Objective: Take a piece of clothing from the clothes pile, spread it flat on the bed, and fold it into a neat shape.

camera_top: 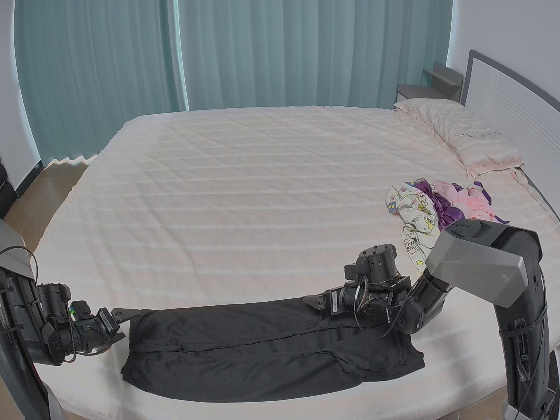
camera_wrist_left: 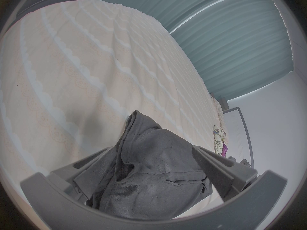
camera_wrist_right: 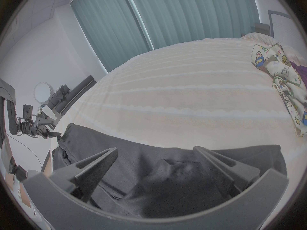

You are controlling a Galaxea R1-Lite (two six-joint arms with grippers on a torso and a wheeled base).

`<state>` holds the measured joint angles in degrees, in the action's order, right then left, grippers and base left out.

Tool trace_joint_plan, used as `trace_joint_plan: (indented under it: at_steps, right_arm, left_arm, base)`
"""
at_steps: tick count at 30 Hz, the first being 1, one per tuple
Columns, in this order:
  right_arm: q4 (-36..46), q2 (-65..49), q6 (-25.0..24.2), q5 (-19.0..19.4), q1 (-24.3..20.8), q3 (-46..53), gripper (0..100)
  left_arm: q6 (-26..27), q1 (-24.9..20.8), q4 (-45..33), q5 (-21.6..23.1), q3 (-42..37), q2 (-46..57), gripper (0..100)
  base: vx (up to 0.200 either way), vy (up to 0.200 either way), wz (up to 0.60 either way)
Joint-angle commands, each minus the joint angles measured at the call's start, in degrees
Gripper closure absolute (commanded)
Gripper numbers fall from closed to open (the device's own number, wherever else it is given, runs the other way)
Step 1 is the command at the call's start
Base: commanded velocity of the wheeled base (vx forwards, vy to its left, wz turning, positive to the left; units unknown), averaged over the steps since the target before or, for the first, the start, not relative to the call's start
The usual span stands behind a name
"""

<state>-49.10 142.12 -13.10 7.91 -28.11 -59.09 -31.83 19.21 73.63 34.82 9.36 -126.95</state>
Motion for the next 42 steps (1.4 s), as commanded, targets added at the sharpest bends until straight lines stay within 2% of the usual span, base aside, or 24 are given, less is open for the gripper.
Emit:
trace_joint_plan:
  at_steps: [1, 3, 4, 30, 31, 39, 42]
  right_arm:
    - [0.4, 0.2, 0.8, 0.0, -0.3, 0.7, 0]
    - [0.6, 0.4, 1.4, 0.0, -0.5, 1.0, 0]
    - [0.6, 0.6, 1.5, 0.1, -0.5, 1.0, 100]
    - [-0.9, 3.6, 1.3, -1.0, -2.0, -4.7, 100]
    - [-1.2, 3.6, 1.3, -1.0, -2.0, -4.7, 0]
    - [-3.8, 2.9, -0.9, -1.3, -1.6, -5.6, 0]
    - [-3.4, -0.1, -4.6, -2.8, 0.8, -5.5, 0]
  left_arm:
    - [-0.1, 0.0, 0.0, 0.0, 0.0, 0.0, 0]
    - [-0.1, 0.0, 0.0, 0.0, 0.0, 0.0, 0]
    - [-0.1, 0.0, 0.0, 0.0, 0.0, 0.0, 0]
    - [0.0, 0.0, 0.0, 0.0, 0.0, 0.0, 0]
    - [0.0, 0.0, 0.0, 0.0, 0.0, 0.0, 0]
    - [0.0, 0.0, 0.0, 0.0, 0.0, 0.0, 0]
    - [0.0, 0.0, 0.0, 0.0, 0.0, 0.0, 0]
  base:
    - [0.0, 0.0, 0.0]
    - [0.0, 0.0, 0.0]
    - [0.0, 0.0, 0.0]
    - [0.0, 0.0, 0.0]
    - [0.0, 0.0, 0.0]
    - [0.0, 0.0, 0.0]
    - [0.0, 0.0, 0.0]
